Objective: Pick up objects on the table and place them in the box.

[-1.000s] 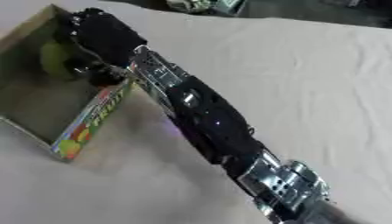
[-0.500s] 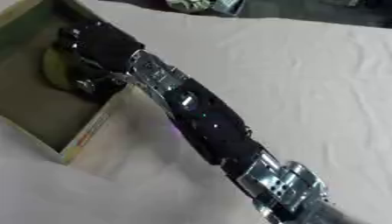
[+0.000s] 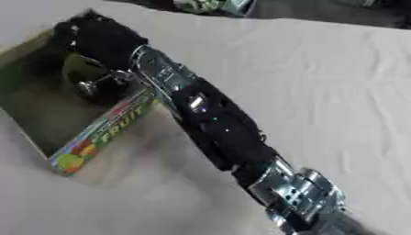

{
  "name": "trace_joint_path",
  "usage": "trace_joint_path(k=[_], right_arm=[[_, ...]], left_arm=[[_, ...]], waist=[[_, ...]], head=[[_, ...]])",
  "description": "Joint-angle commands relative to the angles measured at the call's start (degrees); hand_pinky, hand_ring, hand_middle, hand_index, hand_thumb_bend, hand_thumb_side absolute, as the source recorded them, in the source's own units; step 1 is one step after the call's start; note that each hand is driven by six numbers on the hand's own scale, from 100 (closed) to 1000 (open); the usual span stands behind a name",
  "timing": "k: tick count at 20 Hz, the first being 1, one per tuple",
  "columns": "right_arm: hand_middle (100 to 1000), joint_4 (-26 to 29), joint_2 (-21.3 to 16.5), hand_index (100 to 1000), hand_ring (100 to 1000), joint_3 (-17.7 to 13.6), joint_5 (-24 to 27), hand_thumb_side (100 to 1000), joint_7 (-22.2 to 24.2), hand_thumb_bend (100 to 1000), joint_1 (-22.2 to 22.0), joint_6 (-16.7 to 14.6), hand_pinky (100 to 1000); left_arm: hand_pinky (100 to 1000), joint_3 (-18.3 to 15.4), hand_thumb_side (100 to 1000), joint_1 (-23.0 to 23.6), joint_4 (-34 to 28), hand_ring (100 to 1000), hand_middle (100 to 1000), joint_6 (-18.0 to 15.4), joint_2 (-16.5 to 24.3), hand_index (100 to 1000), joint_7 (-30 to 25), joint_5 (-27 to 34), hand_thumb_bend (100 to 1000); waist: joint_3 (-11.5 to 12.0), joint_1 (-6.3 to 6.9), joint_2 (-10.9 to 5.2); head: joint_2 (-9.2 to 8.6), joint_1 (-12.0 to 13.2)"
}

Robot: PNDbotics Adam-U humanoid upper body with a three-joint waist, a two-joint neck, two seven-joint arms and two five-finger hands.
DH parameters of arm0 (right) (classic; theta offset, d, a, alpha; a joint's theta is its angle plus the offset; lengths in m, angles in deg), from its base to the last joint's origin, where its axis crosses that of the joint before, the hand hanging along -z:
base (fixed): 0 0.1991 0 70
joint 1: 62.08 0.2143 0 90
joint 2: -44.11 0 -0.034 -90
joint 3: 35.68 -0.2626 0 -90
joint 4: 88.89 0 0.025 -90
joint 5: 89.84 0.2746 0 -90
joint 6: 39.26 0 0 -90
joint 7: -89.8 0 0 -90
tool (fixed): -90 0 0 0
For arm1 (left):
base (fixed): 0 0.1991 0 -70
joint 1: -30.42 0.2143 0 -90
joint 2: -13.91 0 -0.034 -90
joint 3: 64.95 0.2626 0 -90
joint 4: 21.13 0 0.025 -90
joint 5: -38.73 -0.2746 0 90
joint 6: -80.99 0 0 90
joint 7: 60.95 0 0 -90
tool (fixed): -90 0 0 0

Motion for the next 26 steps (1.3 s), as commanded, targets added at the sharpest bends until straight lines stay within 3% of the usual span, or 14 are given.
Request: trace_joint_path(k=[1,7,9,12,13,15,16,21,22,23,24,26], right_arm=[[835,4.16,-1.01,928,855,-1.08,2.59,348,1.17,100,1.46,0.93,816],[824,11.32,-1.92,921,851,-1.78,8.59,247,1.34,105,1.48,3.61,811],[821,15.25,-2.87,916,846,-2.25,10.9,212,1.11,193,1.24,4.56,804],[818,22.01,-5.12,914,843,-2.97,14.64,174,1.36,245,0.27,6.37,802],[820,23.84,-5.91,911,839,-3.15,15.75,172,1.66,347,-0.02,6.94,793],[814,29.0,-9.41,906,836,-4.15,18.47,134,1.02,424,-1.23,8.0,789],[808,31.2,-11.26,903,833,-4.87,20.04,100,0.6,414,-1.93,8.7,790],[775,38.36,-21.2,890,807,-9.26,30.81,100,-3.3,320,-6.38,12.23,791],[766,38.95,-23.37,883,803,-10.18,33.55,100,-4.28,100,-7.66,12.84,795],[753,39.57,-25.48,874,797,-11.16,36.35,100,-5.25,199,-9.07,13.45,796],[746,40.42,-27.54,869,795,-12.21,39.09,100,-6.25,100,-10.68,14.03,799],[738,42.26,-30.67,870,791,-14.02,43.71,100,-7.65,100,-13.86,15.15,808]], left_arm=[[547,-0.25,566,0.01,-1.13,592,559,-0.05,1.79,708,-0.18,0.08,100],[547,-0.26,566,0.3,-1.13,592,559,-0.03,1.74,708,-0.24,0.01,100],[548,-0.31,566,0.38,-1.13,594,560,-0.06,1.77,708,-0.17,-0.02,100],[547,-0.43,567,0.48,-1.13,589,557,-0.33,1.83,707,0.32,0.11,100],[548,-0.46,568,0.49,-1.13,587,554,-0.42,1.84,704,0.58,0.17,100],[550,-0.56,569,0.44,-1.13,588,555,-0.61,1.96,704,1.87,0.57,100],[551,-0.53,569,0.34,-1.13,588,555,-0.7,2.06,704,2.34,0.61,100],[549,-0.59,569,0.94,-1.13,588,555,-0.45,2.23,704,3.15,0.15,100],[548,-0.61,569,1.0,-1.13,587,555,-0.41,2.18,704,3.17,0.07,100],[548,-0.64,569,1.0,-1.13,587,555,-0.38,2.13,704,3.19,0.01,100],[548,-0.66,569,0.99,-1.13,587,555,-0.33,2.06,704,3.18,-0.03,100],[547,-0.7,568,0.98,-1.13,587,556,-0.22,1.96,704,3.06,-0.11,100]], waist=[[0.03,0.78,-1.56],[-0.25,0.98,-1.68],[-0.49,1.03,-1.72],[-0.96,1.13,-1.82],[-1.14,1.17,-1.88],[-1.93,1.39,-2.14],[-2.26,1.48,-2.25],[-3.81,1.96,-2.56],[-4.1,2.02,-2.53],[-4.31,2.05,-2.46],[-4.46,2.06,-2.38],[-4.78,2.04,-2.19]], head=[[-0.81,-0.11],[-0.82,-0.04],[-0.76,0.1],[-0.63,0.5],[-0.55,0.67],[-0.24,1.36],[-0.1,1.71],[0.17,3.8],[0.13,4.4],[0.04,4.99],[-0.05,5.5],[-0.13,6.5]])
